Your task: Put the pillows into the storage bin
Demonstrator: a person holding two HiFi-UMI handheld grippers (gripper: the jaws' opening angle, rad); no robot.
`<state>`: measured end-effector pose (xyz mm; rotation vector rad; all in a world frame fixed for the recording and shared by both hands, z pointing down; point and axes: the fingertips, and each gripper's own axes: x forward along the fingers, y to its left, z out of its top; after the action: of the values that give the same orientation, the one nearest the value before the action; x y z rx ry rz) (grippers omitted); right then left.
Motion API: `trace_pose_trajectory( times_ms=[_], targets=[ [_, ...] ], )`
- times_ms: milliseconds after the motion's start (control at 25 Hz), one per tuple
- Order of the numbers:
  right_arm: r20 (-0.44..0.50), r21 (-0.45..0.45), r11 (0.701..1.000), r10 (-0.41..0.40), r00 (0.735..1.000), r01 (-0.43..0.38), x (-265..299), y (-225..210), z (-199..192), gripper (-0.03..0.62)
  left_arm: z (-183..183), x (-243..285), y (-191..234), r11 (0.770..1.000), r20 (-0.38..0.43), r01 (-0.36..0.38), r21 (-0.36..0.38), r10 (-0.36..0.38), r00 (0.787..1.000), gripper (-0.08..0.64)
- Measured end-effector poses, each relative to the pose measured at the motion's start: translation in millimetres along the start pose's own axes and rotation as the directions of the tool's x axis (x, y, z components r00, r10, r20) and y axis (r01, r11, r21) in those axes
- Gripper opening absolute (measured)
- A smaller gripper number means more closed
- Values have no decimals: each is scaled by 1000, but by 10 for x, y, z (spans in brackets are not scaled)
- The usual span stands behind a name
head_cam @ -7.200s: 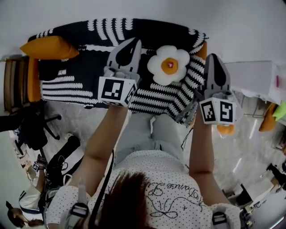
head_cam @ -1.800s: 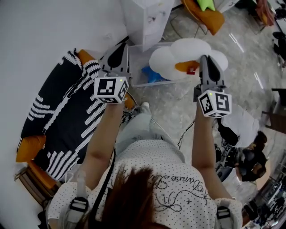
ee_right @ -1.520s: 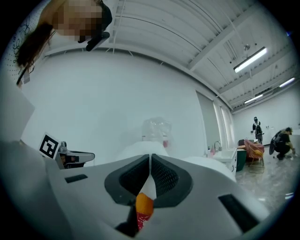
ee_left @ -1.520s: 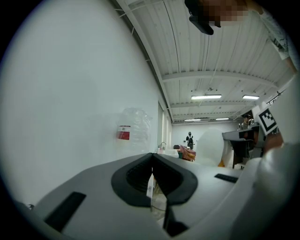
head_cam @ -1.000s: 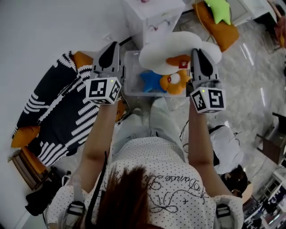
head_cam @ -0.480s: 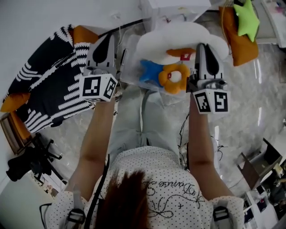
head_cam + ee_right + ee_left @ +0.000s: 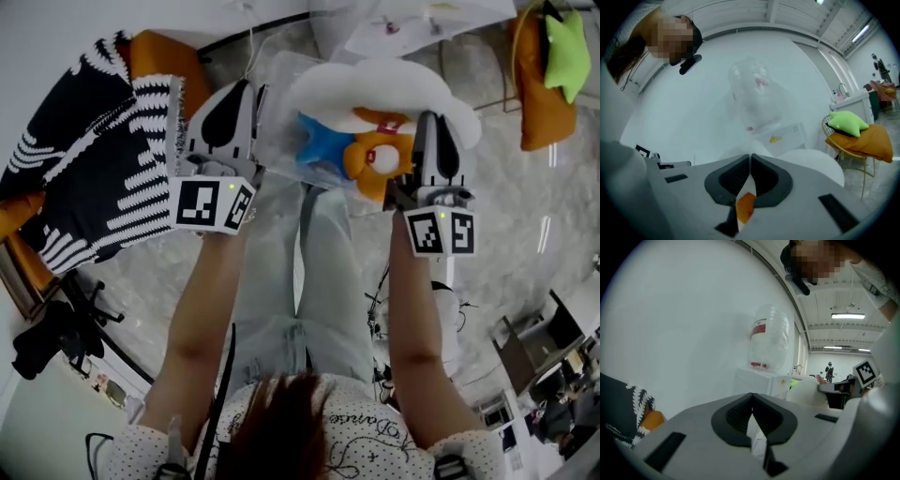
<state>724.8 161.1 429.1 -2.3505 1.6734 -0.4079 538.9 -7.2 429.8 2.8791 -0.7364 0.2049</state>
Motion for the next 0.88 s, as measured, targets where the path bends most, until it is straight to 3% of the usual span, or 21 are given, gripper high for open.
trace_pose_trajectory(
  times_ms=[120,320,480,880],
  targets=[
    [-33,39,998,-39,999,40,140,-150,-581,25,-448,142,175,1000,-20,13,-12,-13,1000,3],
    [-114,151,982,-97,989,114,353,-419,-1592,26,-1342,315,415,999,-122,43,-15,-44,991,3],
    [-193,170,975,-110,975,144,432,-642,-2269,26,-1813,374,517,997,-130,54,-55,-61,990,3],
    [-446,152,965,-128,886,215,580,-1030,-3818,29,-2691,441,601,997,-223,64,-51,-74,972,3]
  ],
)
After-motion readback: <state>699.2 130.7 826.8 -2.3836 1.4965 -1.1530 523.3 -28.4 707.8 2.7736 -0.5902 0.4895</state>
